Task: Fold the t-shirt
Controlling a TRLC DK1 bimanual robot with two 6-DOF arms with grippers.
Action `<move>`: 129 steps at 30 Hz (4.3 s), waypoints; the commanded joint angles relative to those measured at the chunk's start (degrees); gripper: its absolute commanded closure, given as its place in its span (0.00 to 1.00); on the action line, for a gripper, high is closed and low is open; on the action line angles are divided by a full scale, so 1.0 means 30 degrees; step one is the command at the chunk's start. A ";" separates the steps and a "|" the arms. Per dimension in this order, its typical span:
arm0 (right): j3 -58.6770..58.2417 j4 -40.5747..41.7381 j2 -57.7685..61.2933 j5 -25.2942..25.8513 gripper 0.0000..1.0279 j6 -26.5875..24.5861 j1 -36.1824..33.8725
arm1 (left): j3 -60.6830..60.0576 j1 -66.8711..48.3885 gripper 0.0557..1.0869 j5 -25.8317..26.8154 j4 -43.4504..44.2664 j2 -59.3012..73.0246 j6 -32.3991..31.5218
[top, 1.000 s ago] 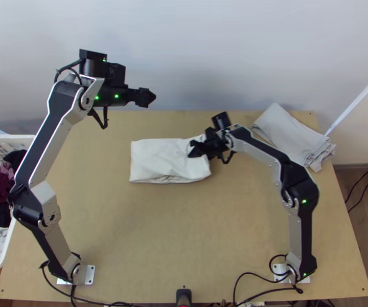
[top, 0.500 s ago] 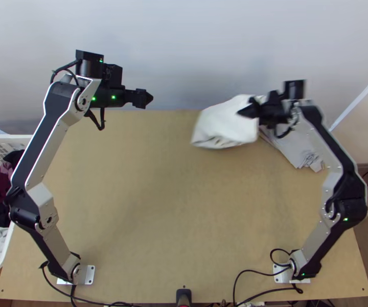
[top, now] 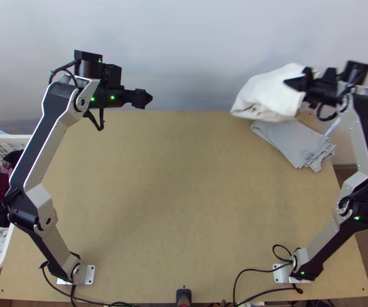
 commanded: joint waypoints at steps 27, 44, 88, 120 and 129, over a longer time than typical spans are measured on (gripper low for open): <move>-0.4355 -0.1899 -0.0522 -0.0982 0.97 -0.4987 -0.4403 | -0.0313 -0.0063 0.04 -0.0024 -0.0101 -0.0929 0.0224; -0.7607 -0.3862 -0.2485 0.3881 0.04 -1.0348 -0.8095 | -0.0430 -0.0122 0.04 -0.0024 -0.0423 -0.1281 0.0341; -0.8632 0.8032 -0.1459 1.6128 0.04 -1.1198 0.0343 | -0.0488 0.5005 0.04 -0.2807 0.1394 -0.6115 -0.0596; 0.1036 -0.0376 -0.6264 1.6215 0.04 -0.9909 0.0548 | -1.1152 1.0249 0.04 -0.6645 0.8337 -1.7218 -0.0362; -0.5380 0.4312 -1.6078 1.5835 0.04 -0.9968 0.0665 | -2.1201 1.0747 0.04 -0.7260 1.6394 -2.4601 0.1396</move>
